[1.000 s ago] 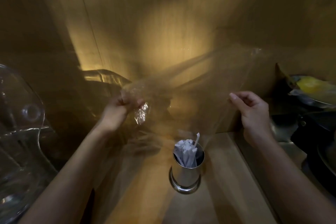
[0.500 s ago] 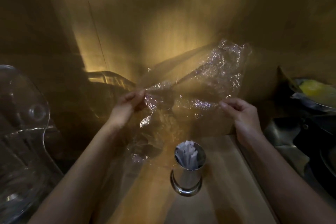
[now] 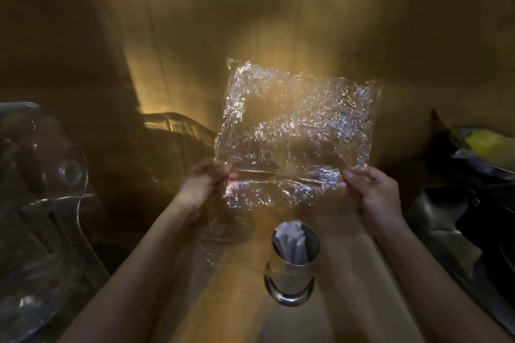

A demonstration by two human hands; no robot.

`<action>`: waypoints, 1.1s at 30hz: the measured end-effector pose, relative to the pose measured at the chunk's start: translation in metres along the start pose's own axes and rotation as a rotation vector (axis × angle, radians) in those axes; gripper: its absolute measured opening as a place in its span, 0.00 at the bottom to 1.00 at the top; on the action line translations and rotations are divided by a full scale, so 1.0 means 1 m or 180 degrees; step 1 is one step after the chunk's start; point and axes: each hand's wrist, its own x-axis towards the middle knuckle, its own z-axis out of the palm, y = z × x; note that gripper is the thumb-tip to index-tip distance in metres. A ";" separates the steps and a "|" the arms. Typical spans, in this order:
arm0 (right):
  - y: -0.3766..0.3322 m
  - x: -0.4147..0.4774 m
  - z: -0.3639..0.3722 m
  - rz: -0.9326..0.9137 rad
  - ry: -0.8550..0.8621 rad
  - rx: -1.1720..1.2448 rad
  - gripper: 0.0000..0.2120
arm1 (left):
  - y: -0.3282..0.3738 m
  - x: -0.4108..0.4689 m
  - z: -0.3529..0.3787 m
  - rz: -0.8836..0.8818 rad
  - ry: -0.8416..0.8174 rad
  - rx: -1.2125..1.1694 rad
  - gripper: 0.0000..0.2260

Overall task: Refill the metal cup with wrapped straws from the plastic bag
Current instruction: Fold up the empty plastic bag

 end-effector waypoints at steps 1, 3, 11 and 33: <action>0.002 -0.001 0.002 -0.0018 -0.0005 0.0015 0.01 | -0.001 0.000 0.002 0.0052 0.0073 -0.0014 0.04; 0.006 -0.004 0.005 0.0157 -0.0069 0.0274 0.04 | -0.005 0.000 0.008 0.0178 0.0127 -0.0129 0.07; -0.001 -0.006 -0.004 0.0299 -0.0358 0.0109 0.10 | 0.000 -0.004 0.002 0.0323 0.0068 -0.0209 0.04; -0.042 -0.002 -0.011 0.0314 -0.1090 0.0437 0.09 | 0.043 -0.029 -0.036 0.0597 -0.0680 0.0093 0.12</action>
